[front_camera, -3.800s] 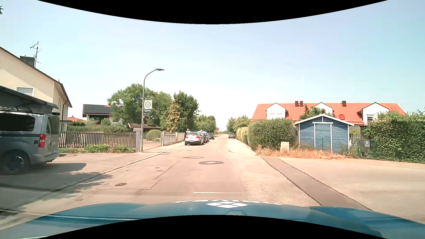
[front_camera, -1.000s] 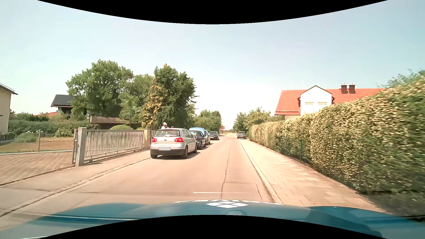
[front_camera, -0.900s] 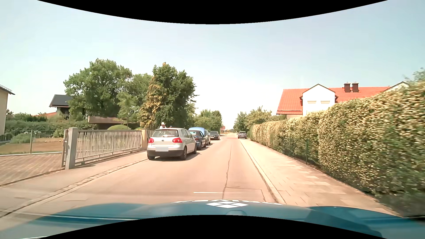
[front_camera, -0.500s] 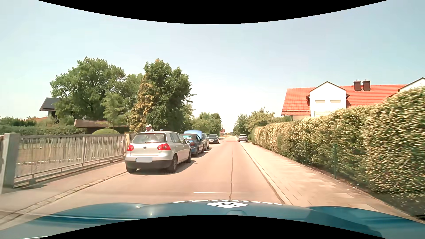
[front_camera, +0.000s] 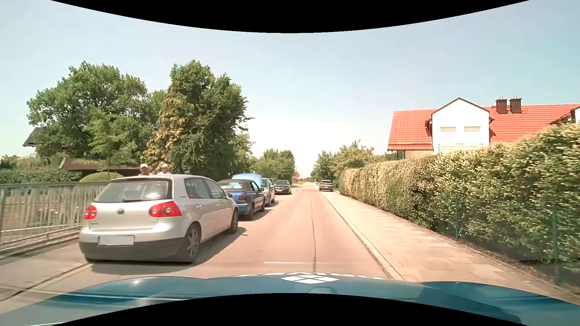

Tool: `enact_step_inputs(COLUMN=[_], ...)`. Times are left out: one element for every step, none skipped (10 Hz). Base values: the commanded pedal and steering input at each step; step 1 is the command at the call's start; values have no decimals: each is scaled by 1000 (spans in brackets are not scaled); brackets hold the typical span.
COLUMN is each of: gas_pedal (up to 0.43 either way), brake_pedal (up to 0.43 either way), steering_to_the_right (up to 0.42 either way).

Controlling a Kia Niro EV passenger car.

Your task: Follow the waypoints while adhering to traffic rules and regulations

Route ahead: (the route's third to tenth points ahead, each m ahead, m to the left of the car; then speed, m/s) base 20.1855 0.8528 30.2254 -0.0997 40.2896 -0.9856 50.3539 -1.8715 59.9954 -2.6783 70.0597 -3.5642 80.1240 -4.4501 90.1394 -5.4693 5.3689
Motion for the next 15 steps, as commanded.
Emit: enact_step_inputs(gas_pedal=[150, 150, 150, 150, 150, 150, 150, 150, 150, 150, 150, 150, 150, 150, 150], brake_pedal=[0, 0, 0, 0, 0, 0, 0, 0, 0, 0, 0, 0, 0, 0, 0], steering_to_the_right=[56, 34, 1, -10, -6, 2, 5, 6, 6, 6, 7, 8, 8, 8, 9])
